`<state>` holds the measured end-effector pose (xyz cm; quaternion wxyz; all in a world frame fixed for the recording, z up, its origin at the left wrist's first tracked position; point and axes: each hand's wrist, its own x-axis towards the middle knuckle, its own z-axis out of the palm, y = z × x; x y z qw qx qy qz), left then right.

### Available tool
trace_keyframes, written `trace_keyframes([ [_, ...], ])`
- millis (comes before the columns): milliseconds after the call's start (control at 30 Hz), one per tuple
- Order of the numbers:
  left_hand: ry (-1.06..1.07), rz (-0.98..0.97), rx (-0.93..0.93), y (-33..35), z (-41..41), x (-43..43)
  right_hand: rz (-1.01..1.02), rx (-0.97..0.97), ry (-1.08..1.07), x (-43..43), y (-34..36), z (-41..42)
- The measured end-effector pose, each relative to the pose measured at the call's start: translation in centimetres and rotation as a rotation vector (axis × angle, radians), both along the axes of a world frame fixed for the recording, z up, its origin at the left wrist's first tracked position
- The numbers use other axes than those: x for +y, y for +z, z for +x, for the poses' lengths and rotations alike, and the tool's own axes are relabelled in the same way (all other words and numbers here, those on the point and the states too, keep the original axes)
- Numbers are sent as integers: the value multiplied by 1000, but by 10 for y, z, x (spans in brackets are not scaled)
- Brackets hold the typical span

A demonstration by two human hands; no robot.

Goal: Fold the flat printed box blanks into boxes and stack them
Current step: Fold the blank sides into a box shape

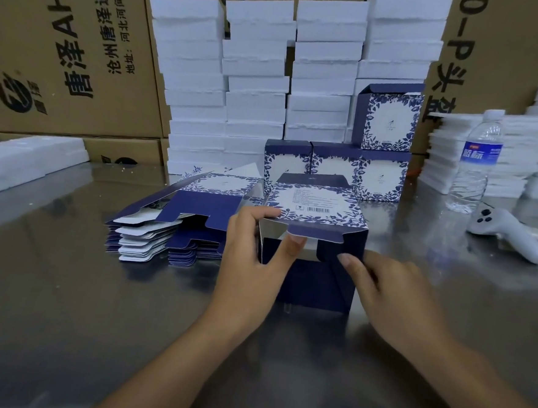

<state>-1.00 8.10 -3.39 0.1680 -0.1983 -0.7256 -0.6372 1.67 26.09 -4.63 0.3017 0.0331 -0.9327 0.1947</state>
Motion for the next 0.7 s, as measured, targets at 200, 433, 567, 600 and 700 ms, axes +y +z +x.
trace_keyframes([
  [200,-13,-21,24,-3,-1,1,-2,-20,-21,1,1,-1],
  [433,-12,-53,28,-3,-4,0,-11,-180,47,6,-2,-5],
  [567,-14,-50,25,-4,-3,0,-28,-165,52,7,-2,-6],
  [600,-16,-46,23,-4,-3,-1,-27,-186,57,8,-2,-6],
  [700,-6,-56,23,-4,-3,-1,38,-292,43,10,-5,-6],
])
